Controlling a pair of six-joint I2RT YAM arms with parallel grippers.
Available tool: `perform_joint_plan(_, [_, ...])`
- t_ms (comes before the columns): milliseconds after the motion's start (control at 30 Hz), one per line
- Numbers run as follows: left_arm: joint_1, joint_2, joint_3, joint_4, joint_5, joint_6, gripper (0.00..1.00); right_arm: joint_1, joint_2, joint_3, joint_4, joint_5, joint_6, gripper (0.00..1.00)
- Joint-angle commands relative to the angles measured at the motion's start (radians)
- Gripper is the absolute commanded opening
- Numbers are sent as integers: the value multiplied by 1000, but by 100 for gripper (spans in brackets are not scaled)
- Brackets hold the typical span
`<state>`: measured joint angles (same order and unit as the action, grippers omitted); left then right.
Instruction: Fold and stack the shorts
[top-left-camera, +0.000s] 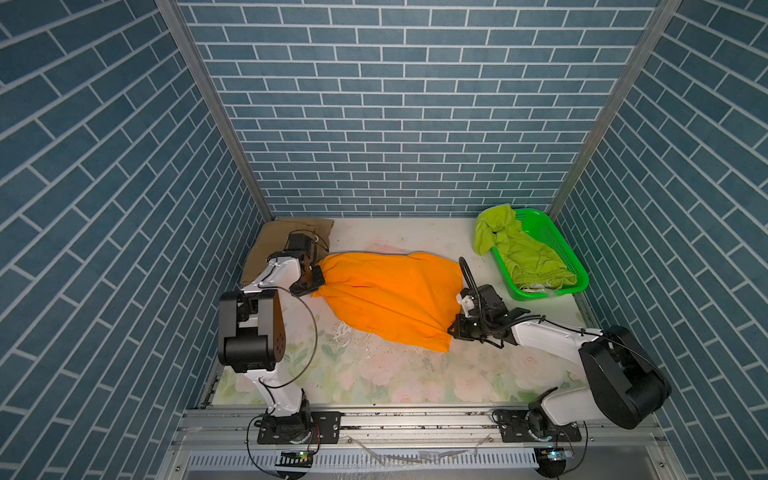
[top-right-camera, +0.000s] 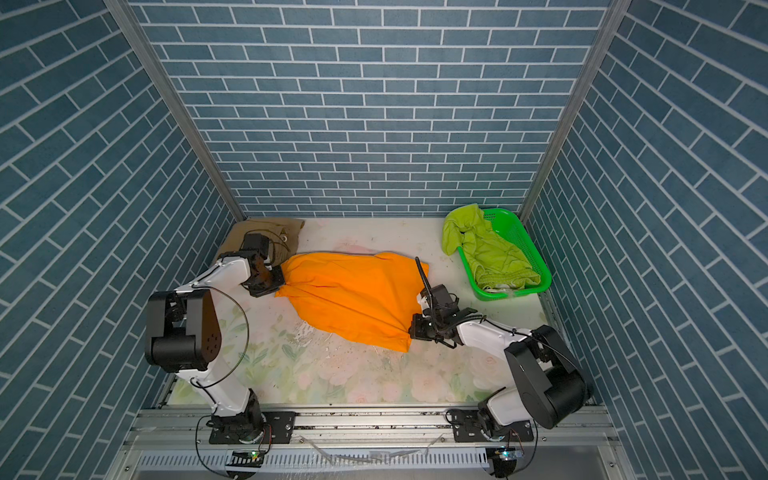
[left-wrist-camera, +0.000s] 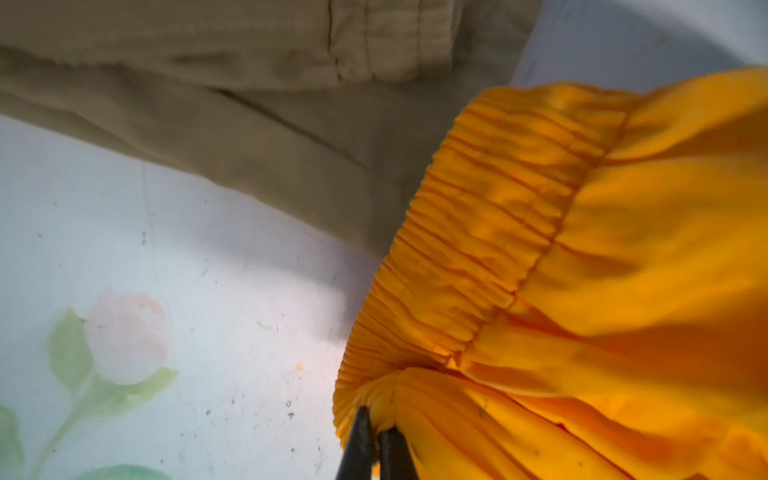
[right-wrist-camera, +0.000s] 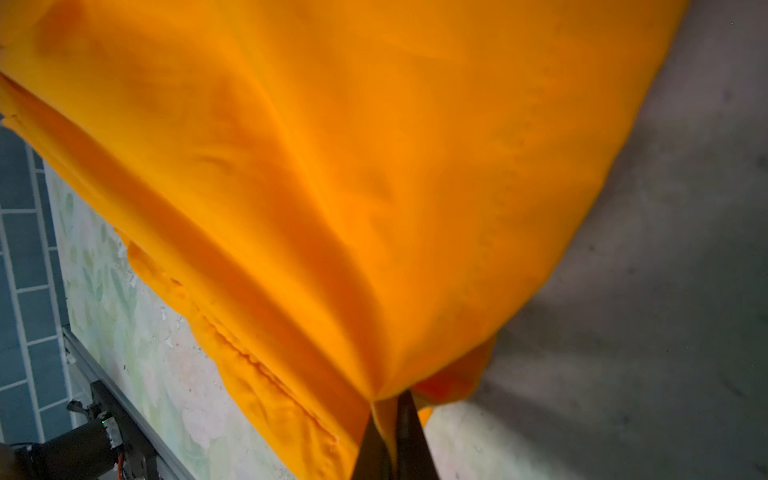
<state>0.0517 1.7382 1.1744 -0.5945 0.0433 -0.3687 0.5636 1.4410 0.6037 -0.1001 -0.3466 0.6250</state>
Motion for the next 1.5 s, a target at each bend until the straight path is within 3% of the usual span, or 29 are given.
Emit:
perform_joint_plan(0, [13, -68, -47, 119, -13, -48, 0, -38, 24, 15, -25, 98, -25, 0])
perform_joint_plan(133, [-47, -138, -80, 123, 20, -50, 0, -191, 76, 99, -102, 118, -120, 0])
perform_joint_plan(333, [-128, -198, 2, 64, 64, -40, 0, -328, 155, 347, -232, 204, -221, 0])
perform_joint_plan(667, [-141, -336, 223, -211, -106, 96, 0, -409, 29, 603, -410, 277, -271, 0])
perform_joint_plan(833, [-132, -433, 215, -186, -206, 116, 0, -472, -33, 623, -438, 241, -268, 0])
perform_joint_plan(933, [-128, -375, 217, -184, -162, 101, 0, -454, -42, 529, -383, 149, -224, 0])
perform_joint_plan(1167, [-112, -243, 70, -29, -29, 12, 0, -424, 22, 300, -250, 133, -208, 0])
perform_joint_plan(1333, [-111, -217, 102, -31, 13, -5, 0, -446, 124, 405, -280, 127, -231, 0])
perform_joint_plan(1467, [-103, -226, 112, -41, -45, 10, 0, -447, 161, 480, -294, 119, -229, 0])
